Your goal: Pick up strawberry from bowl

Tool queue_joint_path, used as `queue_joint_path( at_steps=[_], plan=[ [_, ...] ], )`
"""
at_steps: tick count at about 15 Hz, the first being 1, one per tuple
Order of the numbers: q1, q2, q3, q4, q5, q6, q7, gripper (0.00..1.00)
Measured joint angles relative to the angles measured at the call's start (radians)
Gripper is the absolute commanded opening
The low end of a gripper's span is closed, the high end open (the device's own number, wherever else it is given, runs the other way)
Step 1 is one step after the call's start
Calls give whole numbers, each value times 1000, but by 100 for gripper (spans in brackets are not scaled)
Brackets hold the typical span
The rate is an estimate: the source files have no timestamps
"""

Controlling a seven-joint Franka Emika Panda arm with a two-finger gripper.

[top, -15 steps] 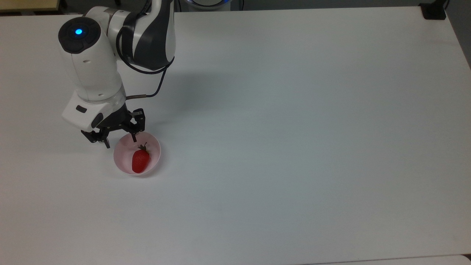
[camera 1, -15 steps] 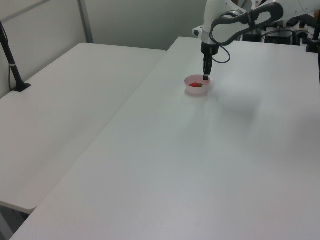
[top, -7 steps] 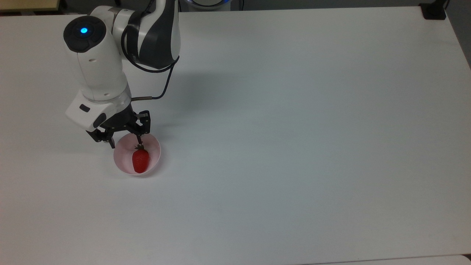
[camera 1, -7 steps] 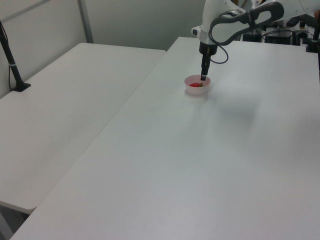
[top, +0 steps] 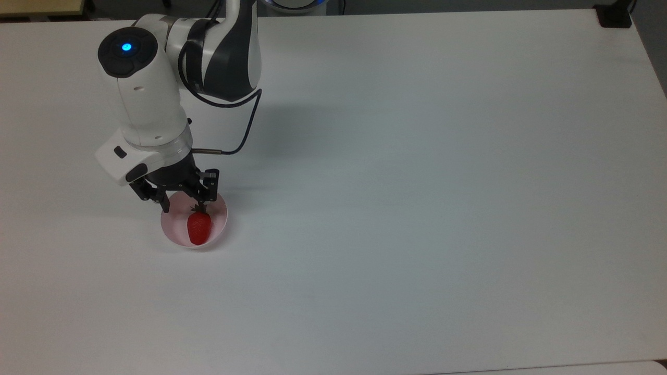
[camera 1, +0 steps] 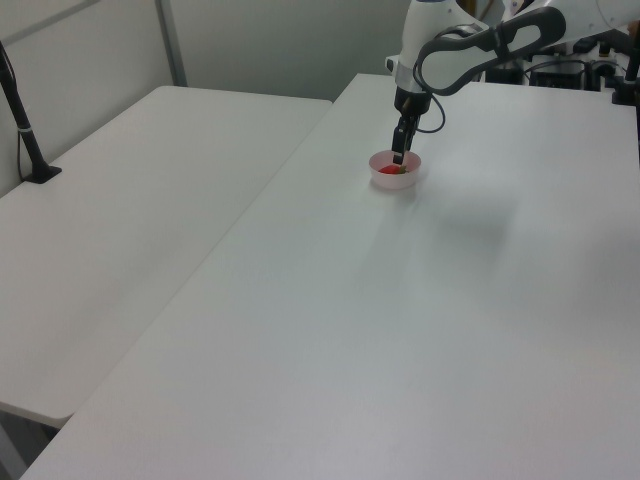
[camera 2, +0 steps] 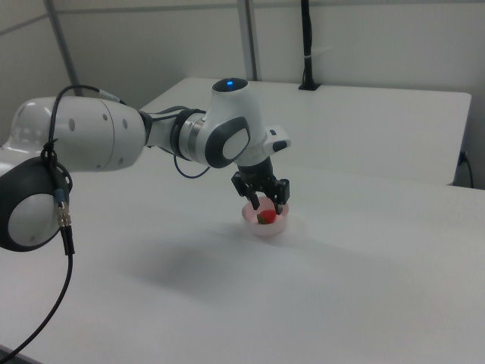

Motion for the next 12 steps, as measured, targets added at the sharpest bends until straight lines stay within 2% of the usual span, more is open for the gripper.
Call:
queue_joint_path(
  at_steps=[3,12],
  plan=[
    [0,10,1,0,0,20,67,65],
    [0,38,7,-1,0,53,127,65]
  ],
)
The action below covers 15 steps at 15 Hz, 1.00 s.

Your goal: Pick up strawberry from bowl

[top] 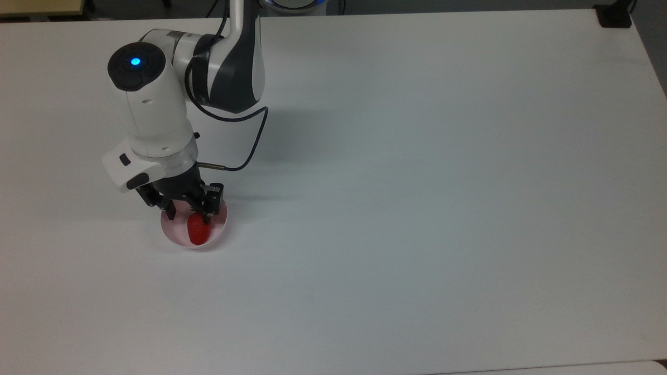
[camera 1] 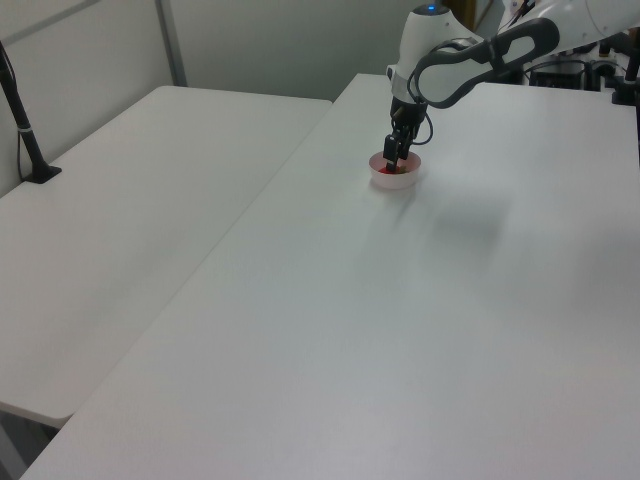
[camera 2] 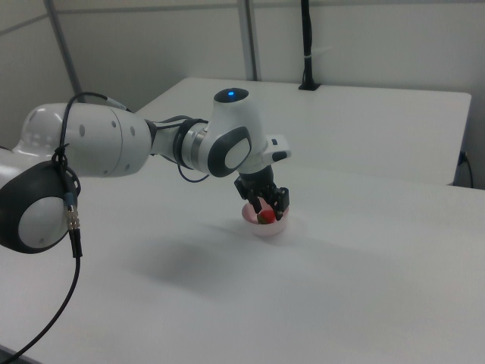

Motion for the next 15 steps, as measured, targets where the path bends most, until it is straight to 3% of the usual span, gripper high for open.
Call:
queue_joint_path(
  at_steps=[4,9,15],
  plan=[
    [0,10,1,0,0,2,33,60],
    [3,15,8,0,0,2,40,40],
    [4,9,16,5,0,3,40,38]
  ],
)
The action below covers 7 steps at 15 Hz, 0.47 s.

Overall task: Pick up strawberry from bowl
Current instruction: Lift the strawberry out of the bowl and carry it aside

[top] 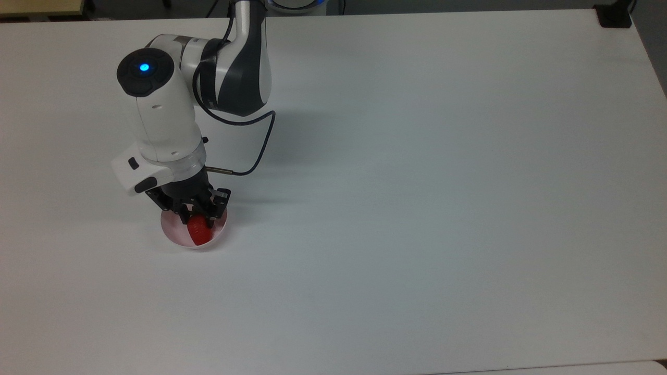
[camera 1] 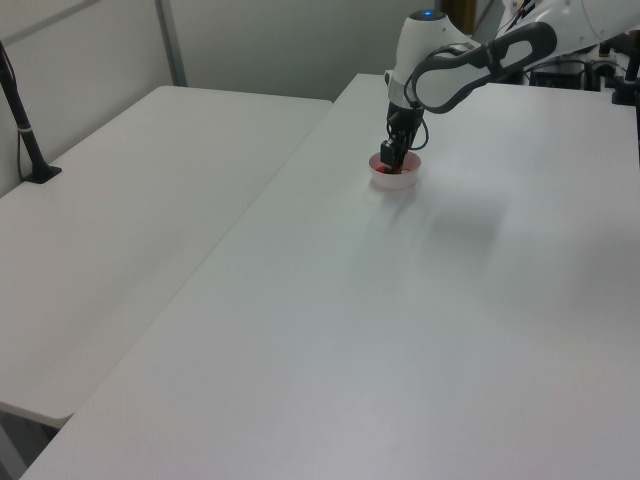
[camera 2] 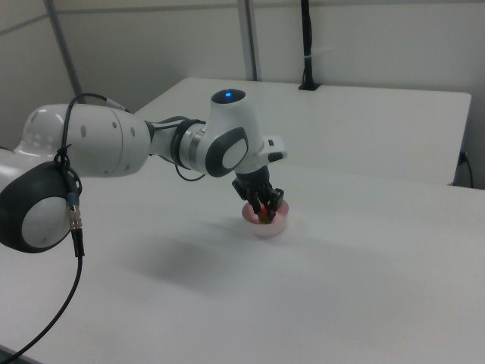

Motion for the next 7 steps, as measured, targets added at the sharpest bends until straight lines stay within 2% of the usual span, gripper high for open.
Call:
queue_joint_path(
  at_steps=[7],
  plan=[
    [1,-80,23,1,-1,-99,-13,38]
  ],
)
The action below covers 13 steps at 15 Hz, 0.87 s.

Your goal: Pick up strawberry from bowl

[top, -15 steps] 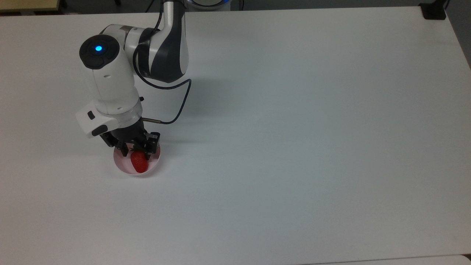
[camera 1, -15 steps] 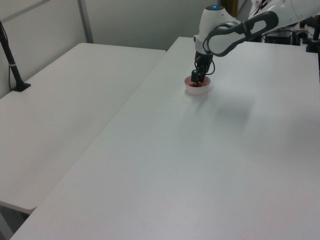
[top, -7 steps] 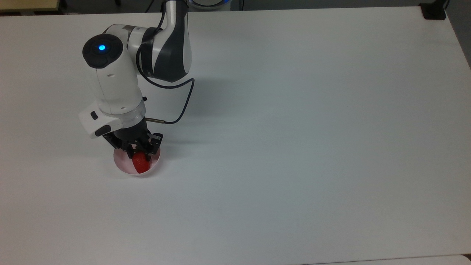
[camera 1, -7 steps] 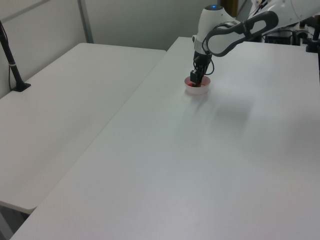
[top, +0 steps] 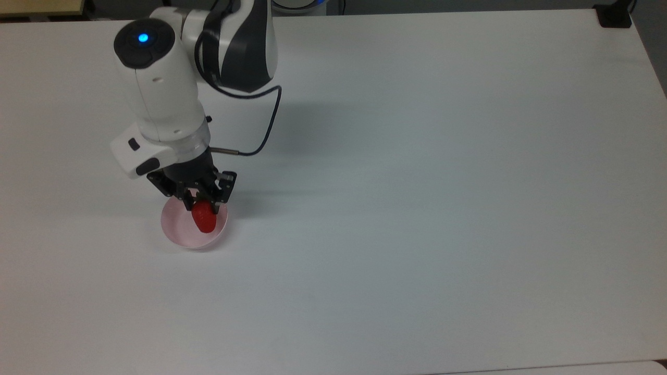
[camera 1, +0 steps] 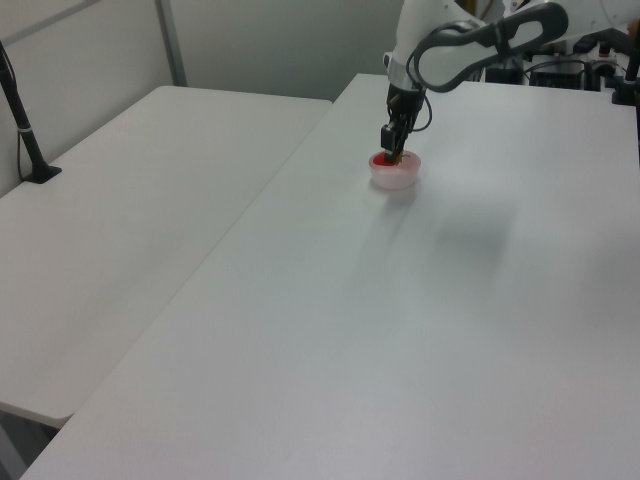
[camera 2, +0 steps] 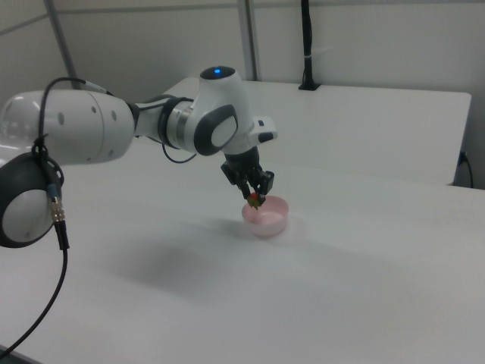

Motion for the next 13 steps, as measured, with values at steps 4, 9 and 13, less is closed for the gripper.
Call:
queue_joint_path(
  at_steps=[4,9,13],
  plan=[
    [-32,-52,-4,0,-1,-80,-161,38],
    [-155,-55,-24,-11,-1,-88,-422,39],
    [-242,-35,-26,-18,-5,-75,-498,39]
  ],
)
